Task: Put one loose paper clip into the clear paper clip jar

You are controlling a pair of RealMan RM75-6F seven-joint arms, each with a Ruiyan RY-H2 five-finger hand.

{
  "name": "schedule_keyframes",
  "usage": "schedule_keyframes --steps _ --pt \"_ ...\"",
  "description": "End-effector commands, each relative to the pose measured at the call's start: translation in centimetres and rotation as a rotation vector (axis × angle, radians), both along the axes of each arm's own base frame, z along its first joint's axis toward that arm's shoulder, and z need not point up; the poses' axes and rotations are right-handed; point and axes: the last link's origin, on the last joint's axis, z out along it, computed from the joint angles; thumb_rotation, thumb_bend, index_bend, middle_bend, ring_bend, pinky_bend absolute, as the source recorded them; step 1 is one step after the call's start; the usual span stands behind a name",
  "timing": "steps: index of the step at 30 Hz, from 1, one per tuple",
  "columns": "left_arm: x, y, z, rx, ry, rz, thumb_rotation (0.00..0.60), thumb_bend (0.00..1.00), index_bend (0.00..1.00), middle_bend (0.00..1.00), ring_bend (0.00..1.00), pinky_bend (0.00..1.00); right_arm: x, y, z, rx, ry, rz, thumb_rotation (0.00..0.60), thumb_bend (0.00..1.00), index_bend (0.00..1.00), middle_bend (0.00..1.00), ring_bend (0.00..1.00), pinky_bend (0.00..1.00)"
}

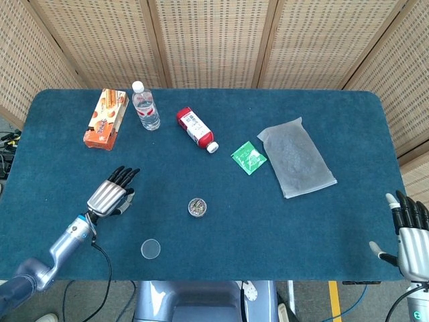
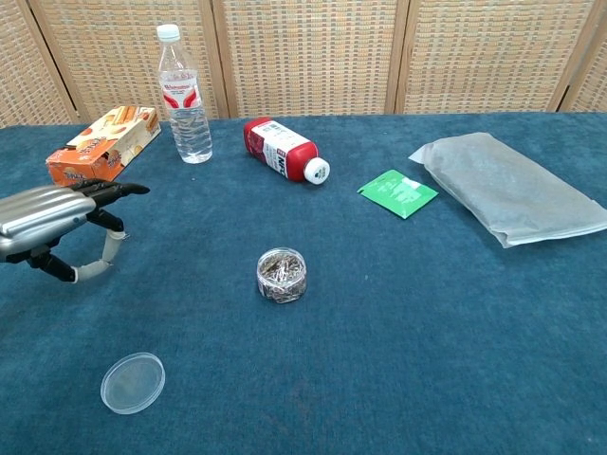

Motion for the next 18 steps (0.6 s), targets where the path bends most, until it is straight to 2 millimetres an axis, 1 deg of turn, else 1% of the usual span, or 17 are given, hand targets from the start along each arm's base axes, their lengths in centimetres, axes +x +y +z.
schedule_keyframes --steps 1,4,5,7,8,12,14,18 --pt "4.3 1.0 2.2 0.048 -0.132 -0.102 0.6 0.41 0.82 0.0 0.0 0.0 0.0 0.0 0.0 0.001 0.0 0.001 0.6 0.0 0.0 0.0 0.0 0.0" --pt "7.6 1.3 2.6 0.043 -0.177 -0.151 0.6 0.41 0.82 0.0 0.0 0.0 0.0 0.0 0.0 0.002 0.0 0.001 0.6 0.0 0.0 0.0 0.0 0.0" --pt "8.5 1.3 2.7 0.038 -0.181 -0.156 0.6 0.41 0.82 0.0 0.0 0.0 0.0 0.0 0.0 0.003 0.0 0.001 0.6 0.0 0.0 0.0 0.0 0.0" --pt "10.4 1.2 2.3 0.018 -0.189 -0.172 0.6 0.41 0.82 0.0 0.0 0.0 0.0 0.0 0.0 0.003 -0.001 0.001 0.6 0.0 0.0 0.0 0.0 0.0" --pt "11.0 1.2 2.1 0.01 -0.186 -0.177 0.6 0.41 0.82 0.0 0.0 0.0 0.0 -0.1 0.0 0.003 -0.001 0.001 0.6 0.0 0.0 0.0 0.0 0.0" --pt "14.6 0.8 0.3 -0.041 -0.159 -0.192 0.6 0.41 0.82 0.0 0.0 0.0 -0.1 -0.1 0.0 0.003 -0.003 -0.003 0.6 0.0 0.0 0.0 0.0 0.0" --pt "15.9 0.7 -0.7 -0.058 -0.15 -0.191 0.6 0.41 0.82 0.0 0.0 0.0 -0.2 -0.2 0.1 0.004 -0.006 -0.007 0.6 0.0 0.0 0.0 0.0 0.0" --pt "17.5 0.6 -2.7 -0.083 -0.127 -0.182 0.6 0.41 0.82 0.0 0.0 0.0 -0.4 -0.3 0.2 0.002 -0.012 -0.014 0.6 0.0 0.0 0.0 0.0 0.0"
